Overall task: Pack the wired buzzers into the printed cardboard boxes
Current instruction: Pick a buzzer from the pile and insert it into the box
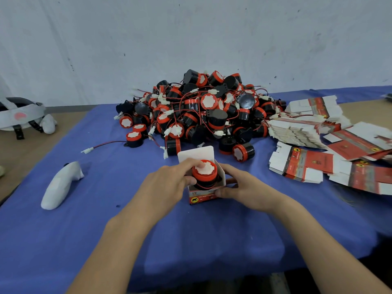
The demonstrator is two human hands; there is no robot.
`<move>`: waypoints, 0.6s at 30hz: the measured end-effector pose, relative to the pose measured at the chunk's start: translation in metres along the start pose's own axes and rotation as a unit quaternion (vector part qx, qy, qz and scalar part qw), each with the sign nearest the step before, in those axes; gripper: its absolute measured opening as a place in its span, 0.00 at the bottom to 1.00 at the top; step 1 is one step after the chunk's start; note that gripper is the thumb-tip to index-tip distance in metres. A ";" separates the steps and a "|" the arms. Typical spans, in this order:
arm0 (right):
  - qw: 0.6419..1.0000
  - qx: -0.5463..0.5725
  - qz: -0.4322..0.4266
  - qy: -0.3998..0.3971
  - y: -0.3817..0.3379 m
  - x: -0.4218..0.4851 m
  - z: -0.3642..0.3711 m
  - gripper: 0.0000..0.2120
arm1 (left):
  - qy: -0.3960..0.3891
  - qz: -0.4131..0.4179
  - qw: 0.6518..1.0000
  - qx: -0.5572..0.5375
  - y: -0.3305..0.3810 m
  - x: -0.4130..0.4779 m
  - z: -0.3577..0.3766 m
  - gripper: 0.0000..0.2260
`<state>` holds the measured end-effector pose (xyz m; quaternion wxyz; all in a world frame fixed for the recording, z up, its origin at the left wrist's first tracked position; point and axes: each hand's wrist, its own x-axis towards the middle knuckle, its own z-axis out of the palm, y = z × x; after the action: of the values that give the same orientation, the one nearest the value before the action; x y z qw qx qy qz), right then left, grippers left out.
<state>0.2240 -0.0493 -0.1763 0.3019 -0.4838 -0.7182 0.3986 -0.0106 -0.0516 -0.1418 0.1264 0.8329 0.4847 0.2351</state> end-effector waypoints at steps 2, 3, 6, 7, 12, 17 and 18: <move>1.000 -0.001 -0.001 0.000 0.000 0.000 0.000 0.29 | 0.000 -0.001 1.000 0.005 0.002 0.001 0.000 0.18; 1.000 -0.002 0.001 0.001 0.000 0.001 0.000 0.29 | 0.004 -0.002 1.000 0.008 0.002 0.002 0.000 0.19; 1.000 -0.012 0.005 0.000 0.000 0.001 0.001 0.28 | 0.037 0.002 0.999 0.016 0.002 0.004 0.003 0.23; 1.000 -0.014 0.005 0.002 0.001 0.002 0.001 0.28 | 0.048 0.006 0.998 0.030 0.002 0.005 0.004 0.22; 1.000 -0.012 0.010 0.010 0.002 0.003 0.004 0.27 | 0.076 -0.001 0.989 0.126 0.010 0.006 0.019 0.20; 1.000 -0.003 0.015 0.010 0.003 0.003 0.006 0.27 | 0.074 -0.006 0.987 0.139 0.011 0.005 0.027 0.20; 1.000 0.005 0.017 0.012 0.003 0.002 0.007 0.24 | 0.076 -0.011 0.987 0.142 0.012 0.005 0.025 0.19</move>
<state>0.2190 -0.0484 -0.1819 0.3057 -0.4995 -0.7043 0.4013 0.0135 -0.0525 -0.1571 -0.0273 0.8167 0.5307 0.2248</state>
